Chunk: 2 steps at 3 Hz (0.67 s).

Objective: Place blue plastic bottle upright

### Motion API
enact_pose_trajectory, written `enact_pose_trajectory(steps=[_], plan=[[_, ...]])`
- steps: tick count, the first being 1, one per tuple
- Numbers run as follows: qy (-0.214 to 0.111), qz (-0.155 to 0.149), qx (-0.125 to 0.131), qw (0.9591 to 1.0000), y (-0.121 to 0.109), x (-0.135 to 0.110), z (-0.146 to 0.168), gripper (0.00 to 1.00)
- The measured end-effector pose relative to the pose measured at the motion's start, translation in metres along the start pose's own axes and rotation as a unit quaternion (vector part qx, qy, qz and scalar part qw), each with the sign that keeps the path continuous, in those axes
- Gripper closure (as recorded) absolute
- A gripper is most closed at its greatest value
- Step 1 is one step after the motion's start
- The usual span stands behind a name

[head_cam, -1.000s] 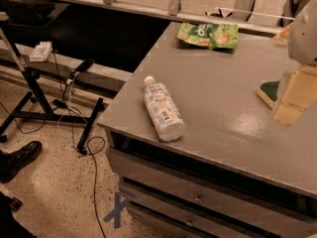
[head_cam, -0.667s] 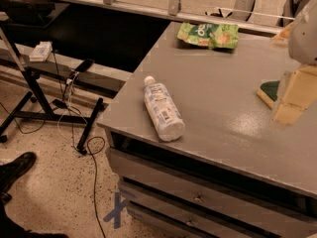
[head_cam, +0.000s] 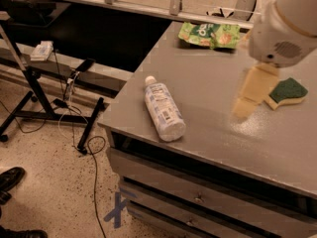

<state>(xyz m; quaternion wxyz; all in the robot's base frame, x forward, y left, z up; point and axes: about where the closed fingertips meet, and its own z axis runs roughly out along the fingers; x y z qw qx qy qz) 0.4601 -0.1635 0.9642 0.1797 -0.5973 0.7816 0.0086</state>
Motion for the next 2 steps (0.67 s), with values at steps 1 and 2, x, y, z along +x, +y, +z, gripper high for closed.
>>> enact_pose_trajectory(steps=[1, 2], plan=[[-0.018, 0.031, -0.022, 0.9991, 0.001, -0.058, 0.031, 0.00], [-0.021, 0.075, -0.029, 0.9965, 0.001, -0.105, 0.060, 0.00]])
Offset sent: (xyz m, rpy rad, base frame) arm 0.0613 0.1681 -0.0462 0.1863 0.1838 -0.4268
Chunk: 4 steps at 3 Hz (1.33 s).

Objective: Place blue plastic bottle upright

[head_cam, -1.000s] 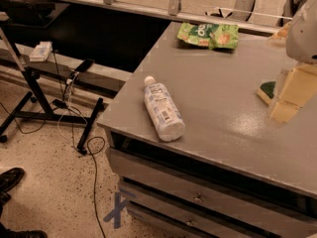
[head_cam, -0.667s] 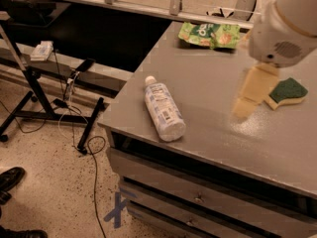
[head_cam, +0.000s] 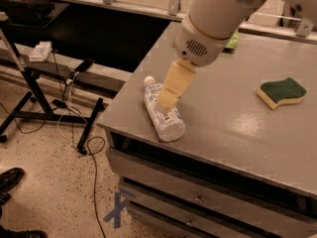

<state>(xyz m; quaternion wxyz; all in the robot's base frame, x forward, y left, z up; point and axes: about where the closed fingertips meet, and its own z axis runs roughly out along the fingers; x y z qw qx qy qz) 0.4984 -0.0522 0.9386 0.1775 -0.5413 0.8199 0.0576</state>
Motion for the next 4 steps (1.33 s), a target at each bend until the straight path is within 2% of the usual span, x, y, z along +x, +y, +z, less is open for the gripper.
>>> enact_pose_trajectory(steps=[1, 2, 3, 4], plan=[[0.011, 0.046, 0.012, 0.9988, 0.003, -0.026, 0.029, 0.00], [0.044, 0.091, 0.044, 0.9939, -0.005, -0.035, 0.057, 0.00], [0.089, 0.146, 0.080, 0.9820, -0.018, -0.030, 0.081, 0.00], [0.126, 0.211, 0.113, 0.9628, -0.026, -0.021, 0.098, 0.00]])
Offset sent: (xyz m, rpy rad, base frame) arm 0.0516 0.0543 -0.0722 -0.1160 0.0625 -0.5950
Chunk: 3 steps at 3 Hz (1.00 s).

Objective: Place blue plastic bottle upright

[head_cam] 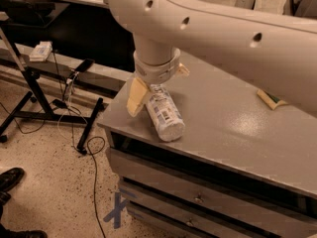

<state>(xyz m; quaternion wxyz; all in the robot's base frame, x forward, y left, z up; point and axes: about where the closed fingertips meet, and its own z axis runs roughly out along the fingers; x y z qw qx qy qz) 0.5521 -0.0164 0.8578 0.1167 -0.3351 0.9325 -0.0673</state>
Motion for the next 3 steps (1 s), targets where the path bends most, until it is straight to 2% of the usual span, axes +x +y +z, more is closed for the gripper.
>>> enact_pose_trajectory(steps=[1, 2, 3], plan=[[0.021, 0.062, 0.013, 0.9978, -0.0048, 0.0060, 0.0116, 0.17], [0.016, 0.096, 0.005, 0.9952, -0.0049, 0.0064, 0.0147, 0.41], [0.001, 0.109, -0.010, 0.9940, -0.0046, -0.0010, 0.0124, 0.64]])
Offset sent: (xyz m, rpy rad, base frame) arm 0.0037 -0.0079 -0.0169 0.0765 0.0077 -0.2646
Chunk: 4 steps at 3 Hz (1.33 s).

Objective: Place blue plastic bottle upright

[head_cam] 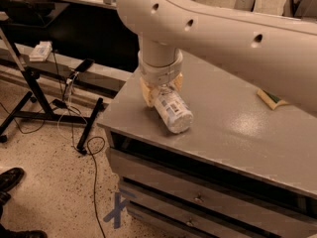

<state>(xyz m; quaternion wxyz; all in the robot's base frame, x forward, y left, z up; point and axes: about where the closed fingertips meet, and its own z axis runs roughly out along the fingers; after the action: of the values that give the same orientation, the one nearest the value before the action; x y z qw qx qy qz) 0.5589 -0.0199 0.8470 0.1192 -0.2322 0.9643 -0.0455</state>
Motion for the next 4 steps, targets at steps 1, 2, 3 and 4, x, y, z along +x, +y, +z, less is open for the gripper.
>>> enact_pose_trajectory(steps=[1, 2, 3, 4], plan=[[-0.041, -0.011, -0.030, 0.9986, -0.004, -0.022, -0.004, 0.87], [-0.117, -0.044, -0.074, 0.9894, -0.015, -0.054, -0.010, 1.00], [-0.216, -0.084, -0.094, 0.9681, -0.032, -0.085, -0.032, 1.00], [-0.304, -0.109, -0.112, 0.9399, -0.043, -0.097, -0.061, 1.00]])
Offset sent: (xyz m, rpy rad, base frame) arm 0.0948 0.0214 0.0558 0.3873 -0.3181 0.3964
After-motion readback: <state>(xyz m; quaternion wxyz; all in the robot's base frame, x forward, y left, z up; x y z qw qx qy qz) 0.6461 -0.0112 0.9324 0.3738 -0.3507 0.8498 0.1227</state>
